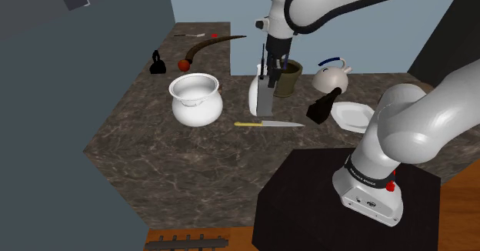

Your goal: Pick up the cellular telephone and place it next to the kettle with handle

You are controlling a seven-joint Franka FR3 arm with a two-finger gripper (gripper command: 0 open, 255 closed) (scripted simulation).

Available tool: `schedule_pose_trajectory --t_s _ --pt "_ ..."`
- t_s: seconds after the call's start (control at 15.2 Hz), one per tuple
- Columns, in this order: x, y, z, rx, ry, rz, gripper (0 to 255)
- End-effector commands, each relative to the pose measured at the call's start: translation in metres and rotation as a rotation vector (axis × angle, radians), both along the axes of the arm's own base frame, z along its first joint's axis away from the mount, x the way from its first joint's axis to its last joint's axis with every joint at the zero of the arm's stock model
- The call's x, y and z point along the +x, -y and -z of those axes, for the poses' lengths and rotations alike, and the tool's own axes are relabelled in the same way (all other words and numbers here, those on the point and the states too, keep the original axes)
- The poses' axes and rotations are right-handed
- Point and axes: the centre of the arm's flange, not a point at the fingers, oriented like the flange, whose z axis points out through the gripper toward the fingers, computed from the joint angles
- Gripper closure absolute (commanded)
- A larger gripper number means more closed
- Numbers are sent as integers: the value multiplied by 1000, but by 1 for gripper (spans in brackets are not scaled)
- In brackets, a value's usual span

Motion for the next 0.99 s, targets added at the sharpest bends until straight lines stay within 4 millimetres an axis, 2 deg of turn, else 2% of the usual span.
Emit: schedule_pose_trajectory --t_s 0.0,0.92 --pt "-1 0 -12 0 0 0 255" --pt "-1 0 -86 0 0 0 255"
